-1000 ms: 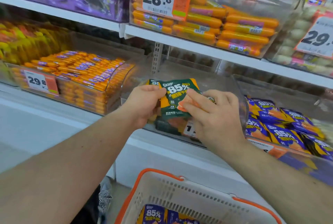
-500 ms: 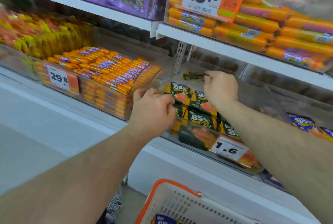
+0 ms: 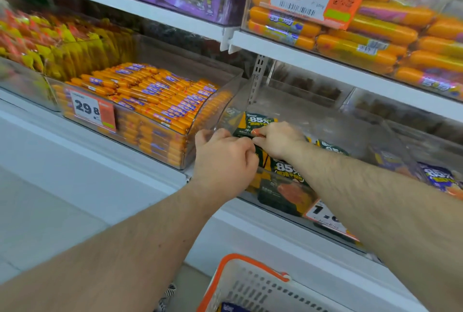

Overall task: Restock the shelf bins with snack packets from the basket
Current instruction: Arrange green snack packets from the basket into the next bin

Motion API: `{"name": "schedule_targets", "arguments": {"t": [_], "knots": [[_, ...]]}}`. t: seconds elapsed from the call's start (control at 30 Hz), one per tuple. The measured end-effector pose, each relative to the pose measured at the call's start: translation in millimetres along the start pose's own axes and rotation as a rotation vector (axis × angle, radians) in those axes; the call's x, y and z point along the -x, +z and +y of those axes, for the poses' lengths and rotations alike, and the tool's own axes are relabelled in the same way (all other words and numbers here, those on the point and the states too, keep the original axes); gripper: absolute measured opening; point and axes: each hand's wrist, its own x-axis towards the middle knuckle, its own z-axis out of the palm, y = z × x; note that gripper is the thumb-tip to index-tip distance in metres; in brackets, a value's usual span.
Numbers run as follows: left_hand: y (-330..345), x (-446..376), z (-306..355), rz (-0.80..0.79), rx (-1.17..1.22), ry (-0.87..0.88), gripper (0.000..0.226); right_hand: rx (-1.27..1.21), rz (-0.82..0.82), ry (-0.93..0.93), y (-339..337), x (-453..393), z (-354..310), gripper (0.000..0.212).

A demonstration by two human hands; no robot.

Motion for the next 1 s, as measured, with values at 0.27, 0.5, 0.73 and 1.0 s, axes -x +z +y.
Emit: {"name": "schedule_targets", "arguments": {"t": [0.27, 0.5, 0.73, 1.0], "knots": [[-2, -1, 1, -0.037, 0.011, -0.016, 0.041, -0.001, 0.034, 0.06, 4, -14, -1, 0.054], [-7, -2, 2, -0.06, -0.005, -0.009, 0.034, -0.104, -0.001, 0.015, -3, -10, 2, 0.055], [-16, -6, 26, 0.118, -0.036, 0.198, 0.028, -0.376, 0.204, 0.022, -39, 40, 7, 0.032], [-16, 15, 85, -0.628, 0.183, 0.279, 0.014, -0.756, 0.589, 0.139, -58, 132, 42, 0.02]]}}
